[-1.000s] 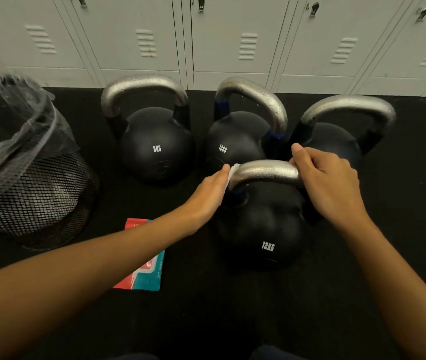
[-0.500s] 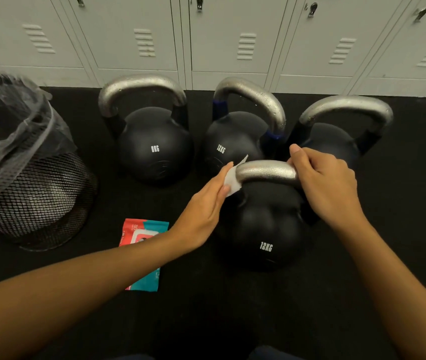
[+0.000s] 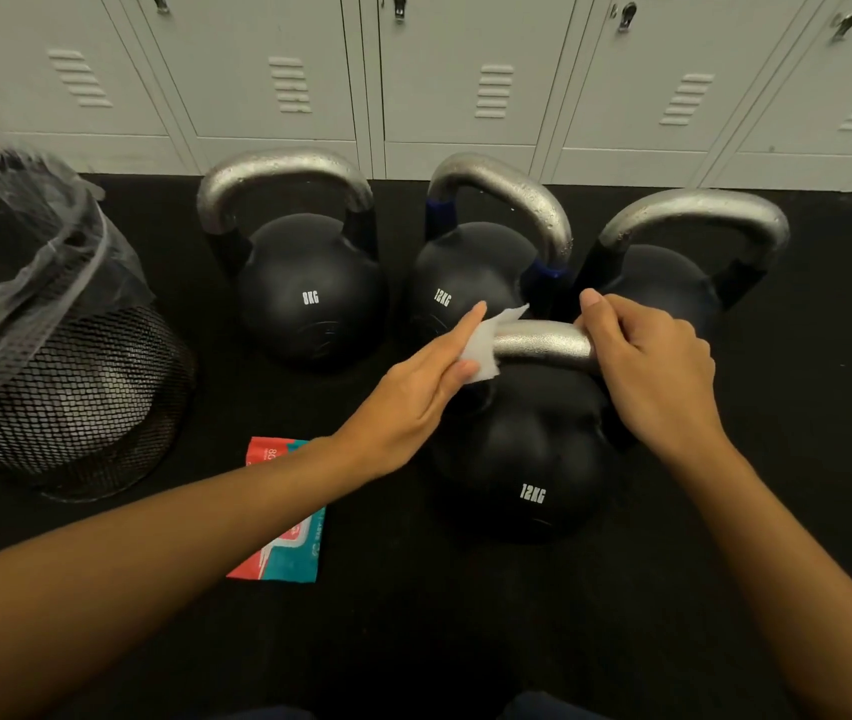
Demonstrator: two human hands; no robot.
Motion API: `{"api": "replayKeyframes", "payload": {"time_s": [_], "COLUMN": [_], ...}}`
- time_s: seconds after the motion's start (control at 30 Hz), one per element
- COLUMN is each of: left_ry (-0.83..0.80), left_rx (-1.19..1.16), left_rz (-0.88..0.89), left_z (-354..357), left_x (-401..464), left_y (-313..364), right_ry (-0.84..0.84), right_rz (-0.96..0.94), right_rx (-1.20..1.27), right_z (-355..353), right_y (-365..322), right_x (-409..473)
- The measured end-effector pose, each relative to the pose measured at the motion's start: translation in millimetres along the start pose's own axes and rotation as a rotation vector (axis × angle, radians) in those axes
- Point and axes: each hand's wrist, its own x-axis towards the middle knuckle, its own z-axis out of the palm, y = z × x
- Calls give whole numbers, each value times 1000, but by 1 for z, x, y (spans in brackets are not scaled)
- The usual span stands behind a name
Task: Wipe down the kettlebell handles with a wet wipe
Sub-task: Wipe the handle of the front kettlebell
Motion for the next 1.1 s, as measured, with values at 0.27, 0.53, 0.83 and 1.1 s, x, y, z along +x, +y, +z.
{"api": "replayKeyframes", "payload": {"time_s": [0.27, 0.53, 0.83, 1.1], "left_ry": [-100, 80, 225, 206], "left_rx": [75, -2, 268, 607], "left_rz": [-163, -89, 218, 477], "left_z": [-1, 1, -6, 4], "left_x": [-12, -9, 14, 33], "left_y": [-30, -21, 15, 33], "right_ry": [21, 29, 25, 57], "right_rz": [-7, -3, -1, 12], "right_rx": [-9, -7, 40, 232], "right_z": [3, 4, 3, 1], "right_y": [1, 2, 3, 8], "right_x": [1, 1, 0, -1]}}
